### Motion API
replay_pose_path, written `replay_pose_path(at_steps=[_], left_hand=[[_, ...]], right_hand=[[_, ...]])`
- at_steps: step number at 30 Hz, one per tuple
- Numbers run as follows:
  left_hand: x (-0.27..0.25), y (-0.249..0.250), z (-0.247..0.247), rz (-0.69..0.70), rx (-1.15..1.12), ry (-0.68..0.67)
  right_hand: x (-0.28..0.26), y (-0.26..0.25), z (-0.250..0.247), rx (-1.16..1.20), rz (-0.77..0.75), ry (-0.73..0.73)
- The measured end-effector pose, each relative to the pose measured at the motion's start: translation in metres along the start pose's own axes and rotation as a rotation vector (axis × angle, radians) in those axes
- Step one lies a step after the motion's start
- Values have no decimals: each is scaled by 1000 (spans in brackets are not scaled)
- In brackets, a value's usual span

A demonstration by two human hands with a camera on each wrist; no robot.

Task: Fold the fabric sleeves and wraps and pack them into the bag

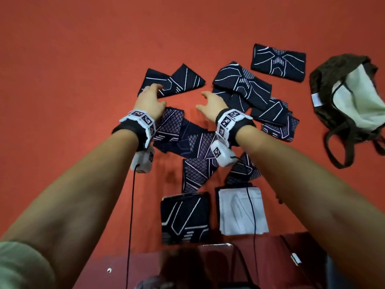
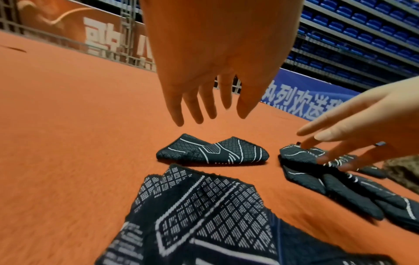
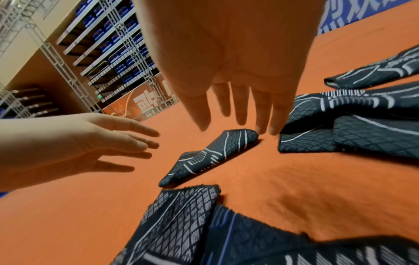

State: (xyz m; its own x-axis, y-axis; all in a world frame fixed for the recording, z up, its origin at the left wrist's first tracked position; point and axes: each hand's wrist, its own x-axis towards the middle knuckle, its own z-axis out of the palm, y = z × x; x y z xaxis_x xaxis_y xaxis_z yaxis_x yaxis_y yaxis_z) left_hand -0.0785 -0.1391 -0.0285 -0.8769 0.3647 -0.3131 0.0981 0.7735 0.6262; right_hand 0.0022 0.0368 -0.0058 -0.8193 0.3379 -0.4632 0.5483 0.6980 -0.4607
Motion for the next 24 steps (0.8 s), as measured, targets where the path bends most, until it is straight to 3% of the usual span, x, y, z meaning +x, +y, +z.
replay_pose_path(at_steps=[8, 13, 17, 24], left_hand=[[56, -30, 43, 38, 151, 72], [65, -59, 63, -34, 213, 42], [61, -58, 66, -49, 262, 123], [40, -33, 34, -21, 273, 86]], right_hand=[[87, 24, 36, 200, -32, 123], [122, 29, 50, 331, 0, 149], [126, 30, 51, 293, 51, 162], [87, 31, 42, 389, -7, 66]])
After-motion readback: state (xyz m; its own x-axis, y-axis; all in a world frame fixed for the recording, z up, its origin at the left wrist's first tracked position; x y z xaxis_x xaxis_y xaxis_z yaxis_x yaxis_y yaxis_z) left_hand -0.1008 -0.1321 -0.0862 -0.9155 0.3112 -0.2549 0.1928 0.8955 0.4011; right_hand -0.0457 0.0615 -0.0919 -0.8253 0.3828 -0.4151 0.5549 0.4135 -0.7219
